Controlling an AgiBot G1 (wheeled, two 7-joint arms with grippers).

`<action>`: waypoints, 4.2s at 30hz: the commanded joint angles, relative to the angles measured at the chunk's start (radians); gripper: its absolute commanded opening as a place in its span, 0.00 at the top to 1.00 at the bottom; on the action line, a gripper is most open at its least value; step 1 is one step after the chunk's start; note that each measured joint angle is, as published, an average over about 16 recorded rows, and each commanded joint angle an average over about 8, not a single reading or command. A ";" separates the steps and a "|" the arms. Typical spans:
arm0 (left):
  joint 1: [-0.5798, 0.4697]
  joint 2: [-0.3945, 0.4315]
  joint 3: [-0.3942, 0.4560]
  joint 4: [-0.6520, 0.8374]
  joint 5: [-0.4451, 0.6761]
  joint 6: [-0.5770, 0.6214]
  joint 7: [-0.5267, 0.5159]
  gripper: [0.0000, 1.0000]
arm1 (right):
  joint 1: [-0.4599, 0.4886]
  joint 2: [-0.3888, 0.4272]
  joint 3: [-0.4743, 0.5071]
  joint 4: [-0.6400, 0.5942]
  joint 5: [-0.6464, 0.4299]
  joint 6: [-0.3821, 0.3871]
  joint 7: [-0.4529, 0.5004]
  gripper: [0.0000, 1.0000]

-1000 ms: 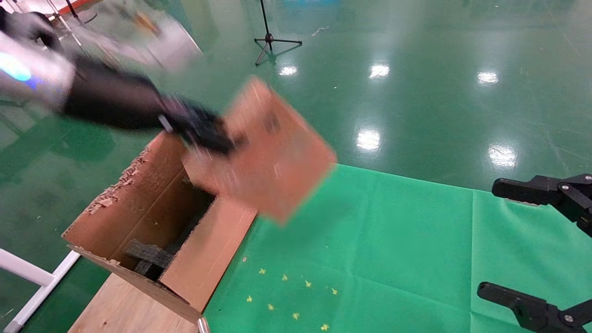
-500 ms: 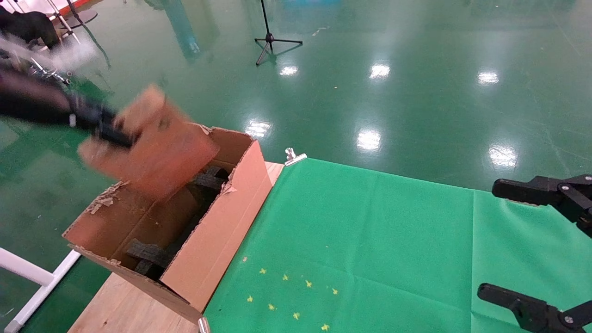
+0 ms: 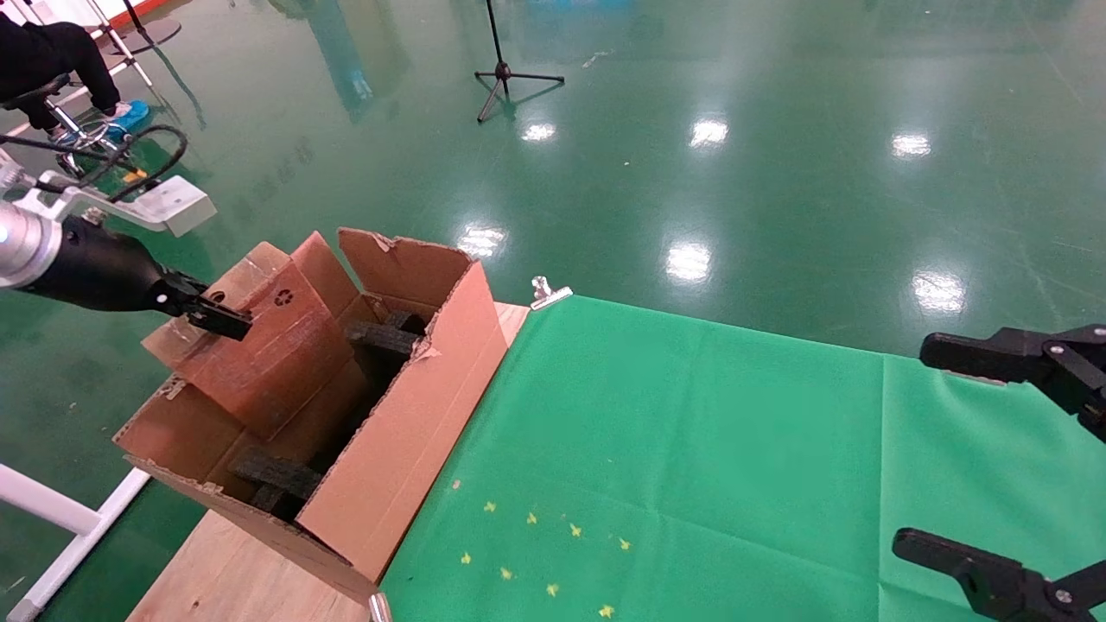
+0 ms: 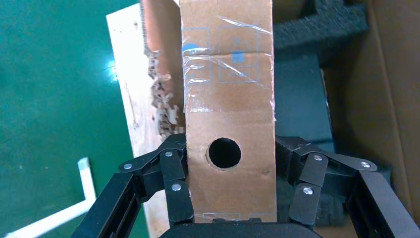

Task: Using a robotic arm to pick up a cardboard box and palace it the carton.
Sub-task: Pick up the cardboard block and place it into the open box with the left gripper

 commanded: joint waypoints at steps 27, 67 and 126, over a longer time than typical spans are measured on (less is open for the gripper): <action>0.356 0.084 -0.072 0.148 -0.102 -0.449 0.014 1.00 | 0.000 0.000 0.000 0.000 0.000 0.000 0.000 0.00; 0.572 0.134 -0.164 0.142 -0.232 -0.495 -0.030 1.00 | 0.000 0.000 -0.001 0.000 0.000 0.000 0.000 0.00; 0.471 -0.171 -0.318 -0.304 -0.470 -0.173 0.019 0.00 | 0.000 0.000 -0.001 -0.001 0.001 0.001 -0.001 0.00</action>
